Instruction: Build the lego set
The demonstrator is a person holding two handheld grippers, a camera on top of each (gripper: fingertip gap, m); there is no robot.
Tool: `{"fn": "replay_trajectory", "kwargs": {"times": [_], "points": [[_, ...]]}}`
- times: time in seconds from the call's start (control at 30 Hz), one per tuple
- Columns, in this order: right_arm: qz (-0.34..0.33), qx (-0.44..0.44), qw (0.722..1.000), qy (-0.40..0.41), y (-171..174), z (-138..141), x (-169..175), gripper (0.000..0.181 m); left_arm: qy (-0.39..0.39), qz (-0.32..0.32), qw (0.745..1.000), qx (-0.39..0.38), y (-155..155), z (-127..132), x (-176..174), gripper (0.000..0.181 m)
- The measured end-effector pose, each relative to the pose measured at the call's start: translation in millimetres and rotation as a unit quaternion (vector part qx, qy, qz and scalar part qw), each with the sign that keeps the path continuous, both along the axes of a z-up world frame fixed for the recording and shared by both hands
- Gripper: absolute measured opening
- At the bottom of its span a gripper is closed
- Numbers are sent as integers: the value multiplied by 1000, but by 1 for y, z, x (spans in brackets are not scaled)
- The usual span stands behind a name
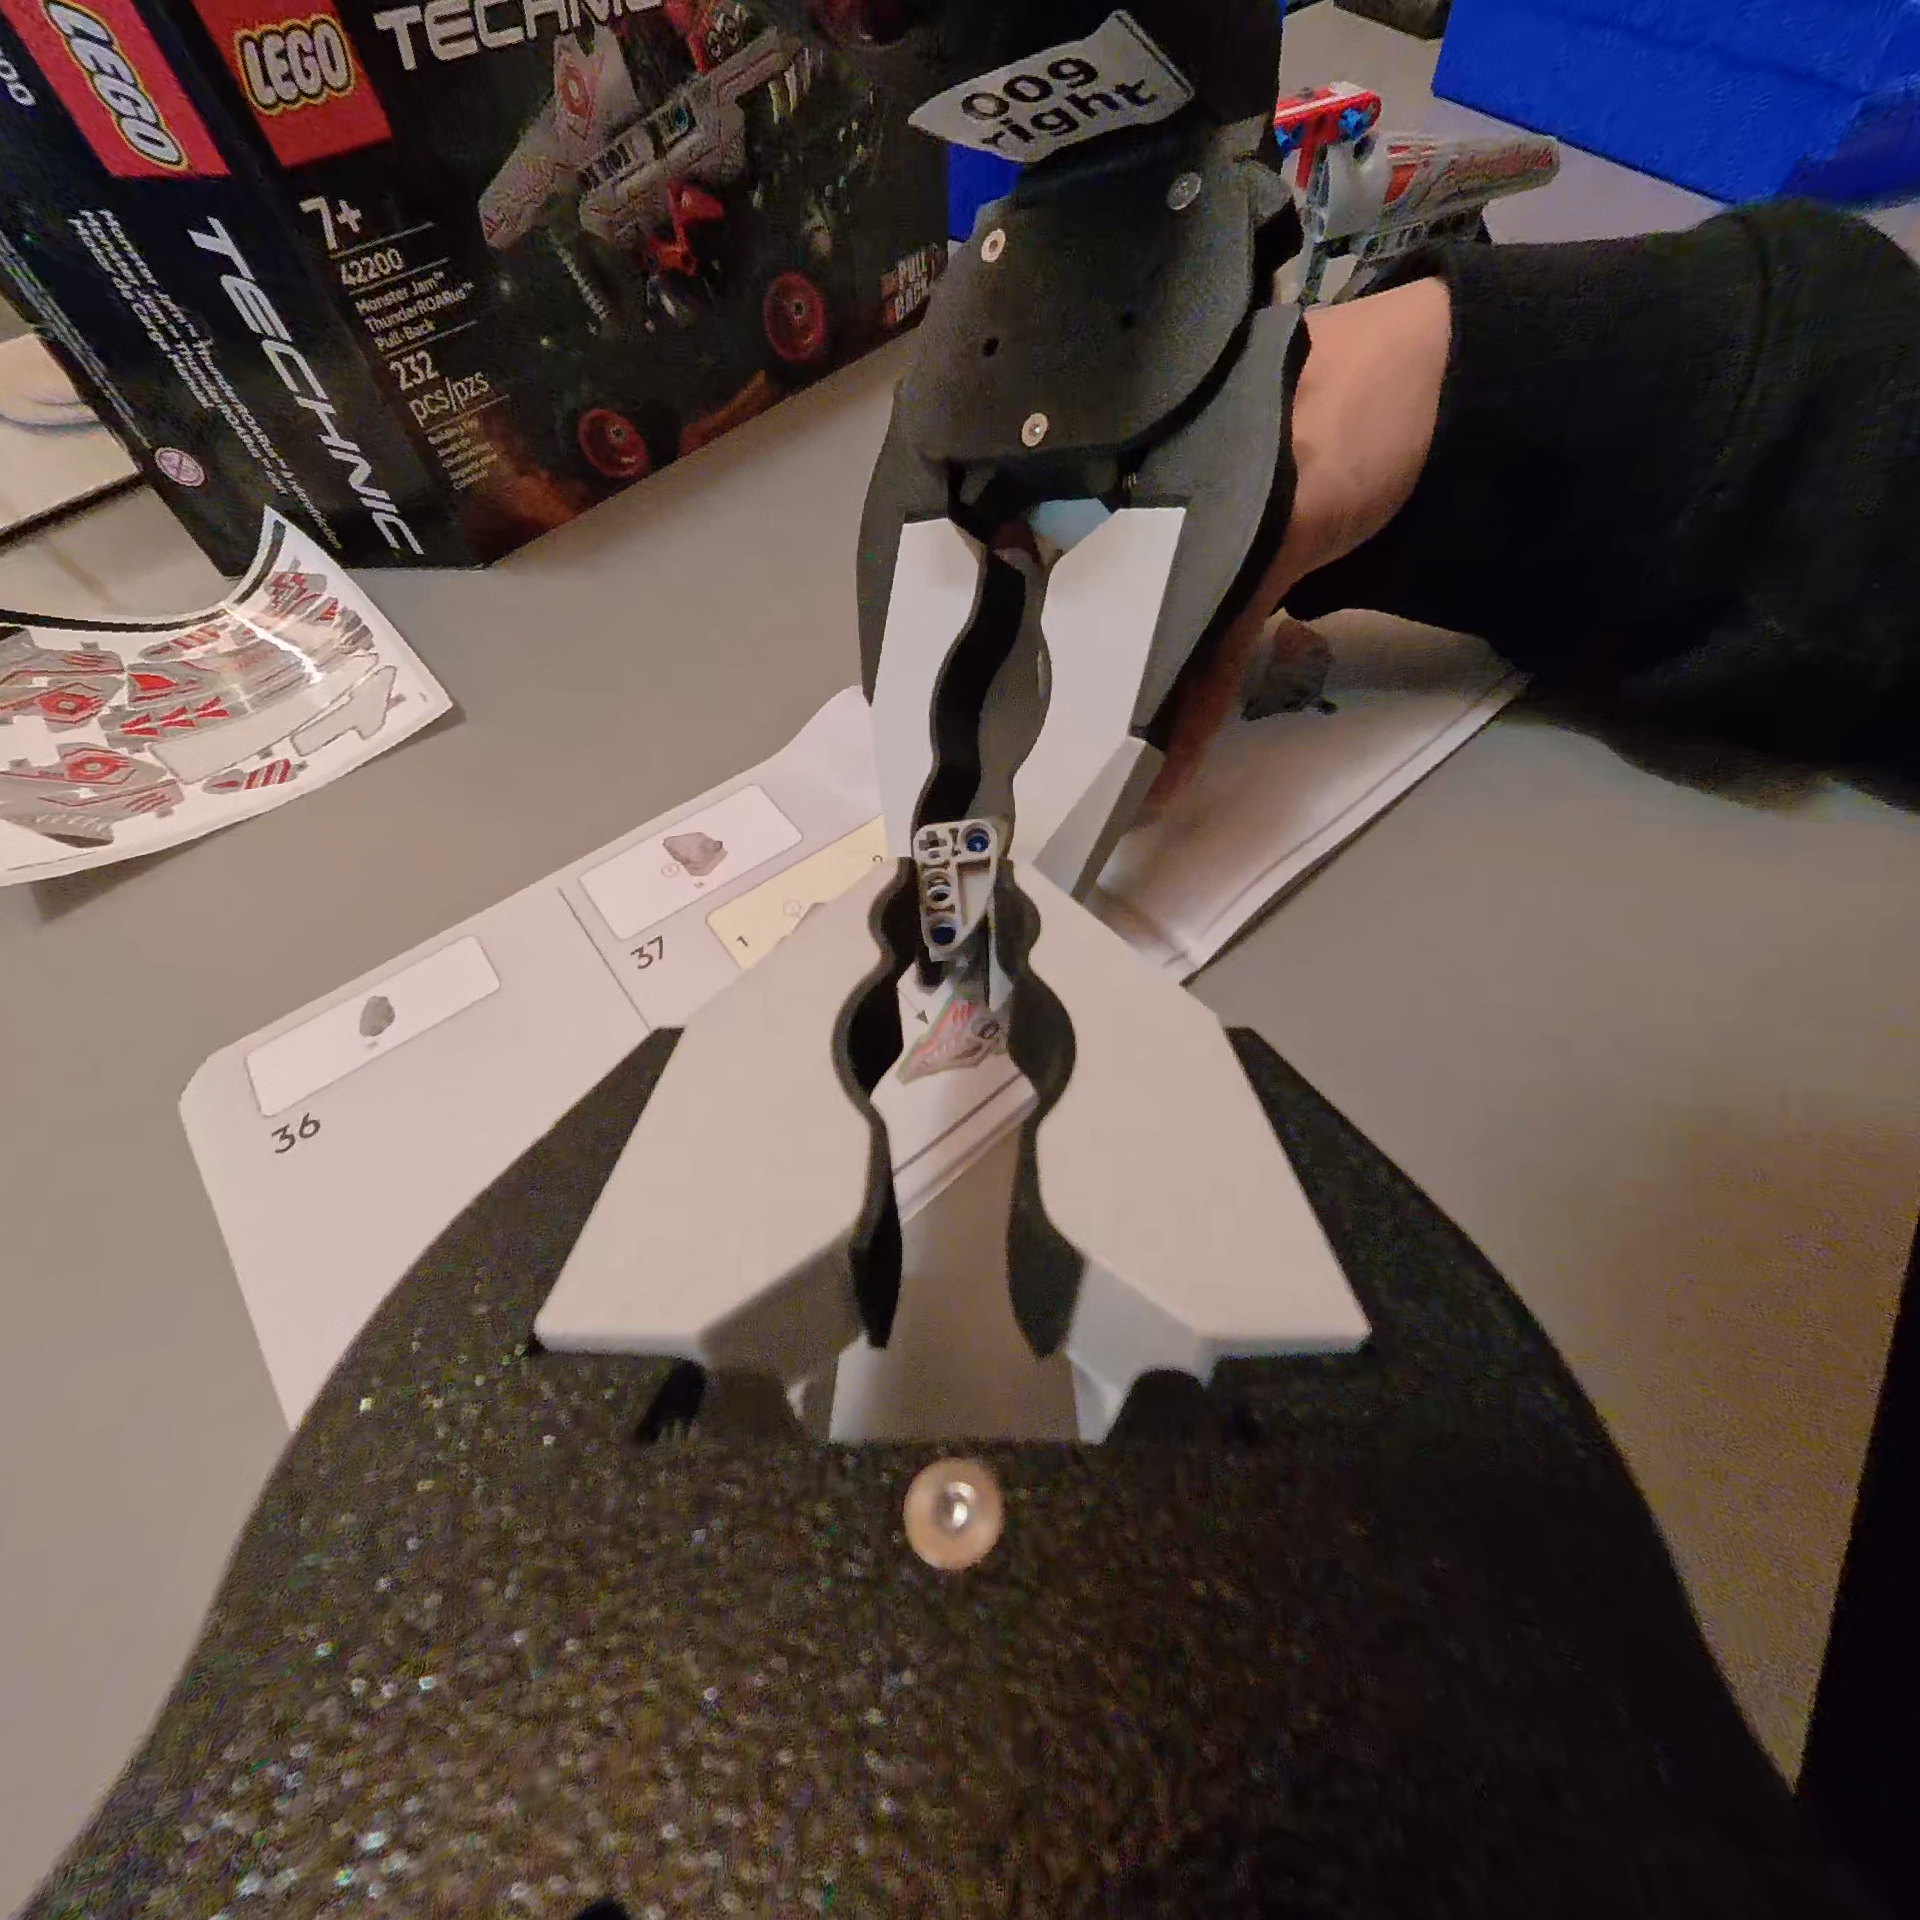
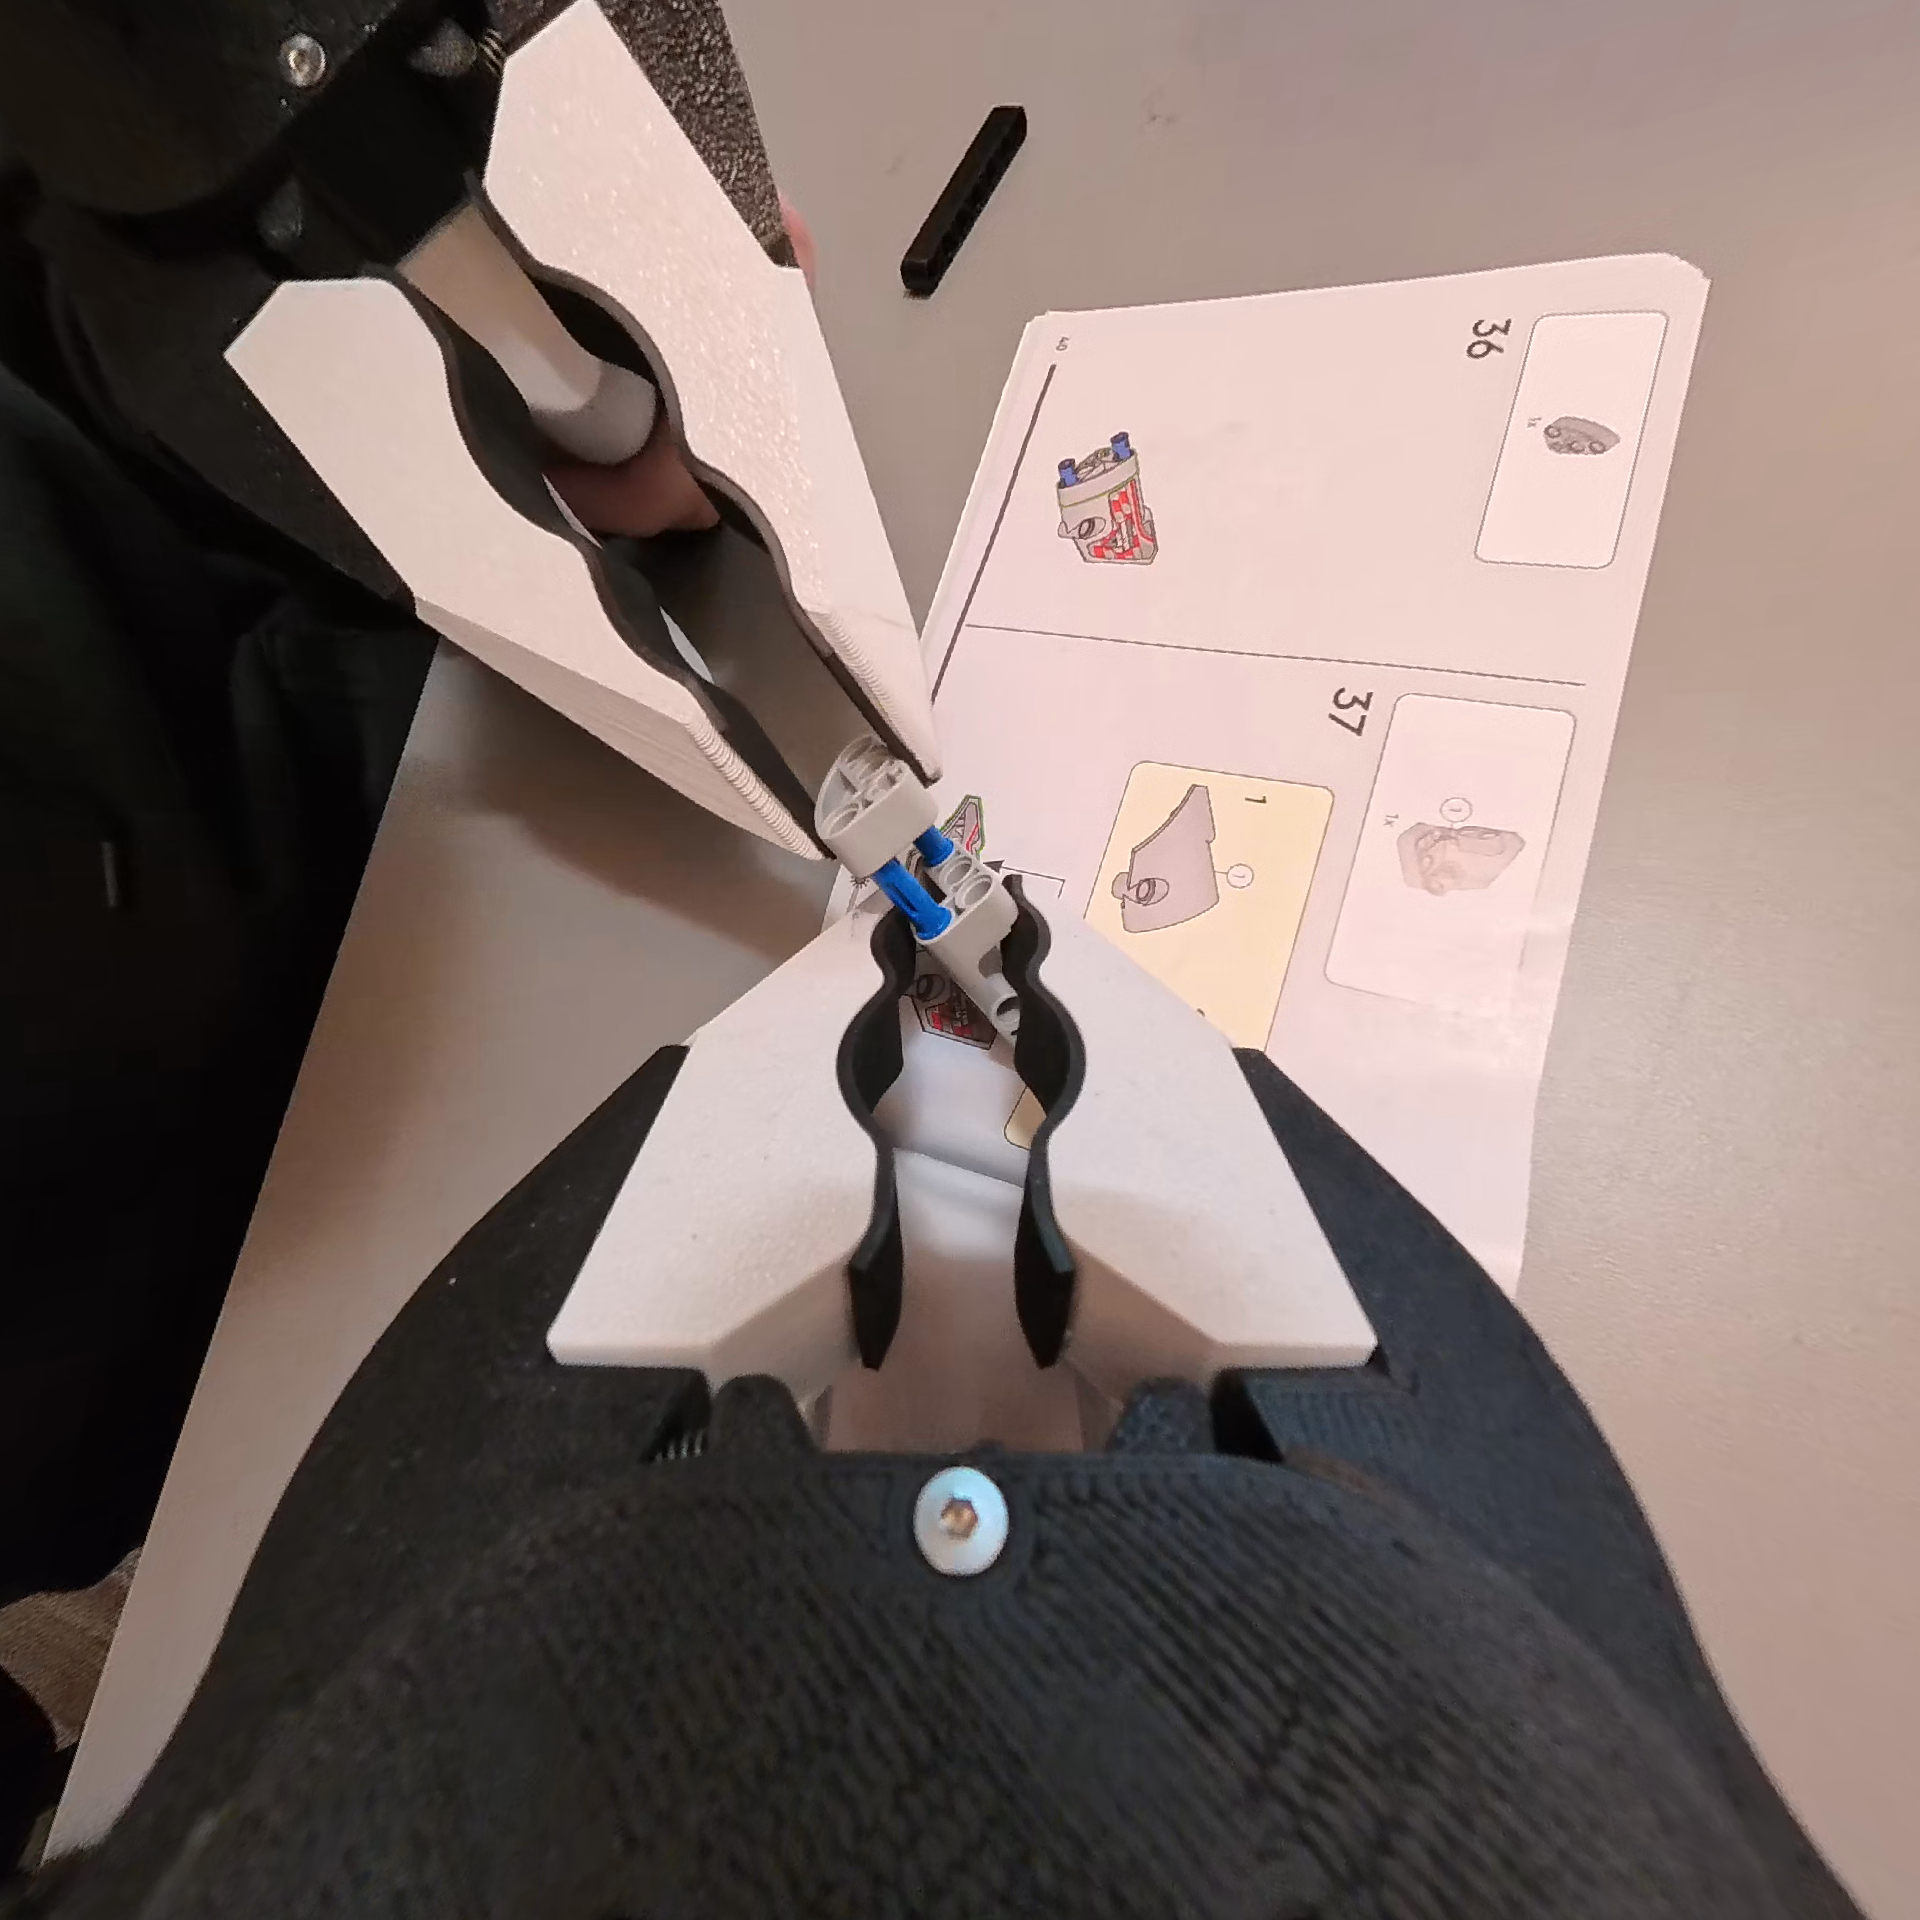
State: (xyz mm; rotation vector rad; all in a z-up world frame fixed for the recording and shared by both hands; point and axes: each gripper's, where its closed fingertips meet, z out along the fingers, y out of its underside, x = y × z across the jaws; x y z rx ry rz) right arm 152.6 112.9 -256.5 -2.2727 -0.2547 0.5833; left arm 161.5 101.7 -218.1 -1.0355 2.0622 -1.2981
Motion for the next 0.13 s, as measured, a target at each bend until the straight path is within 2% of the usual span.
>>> {"fn": "replay_trajectory", "kwargs": {"times": [0.03,0.13], "points": [[0,0,1000,1,0,0,0,14,2,-3,1000,-3,0,0,0,12],[0,0,1000,1,0,0,0,14,6,-20,1000,-5,0,0,0,12]]}}
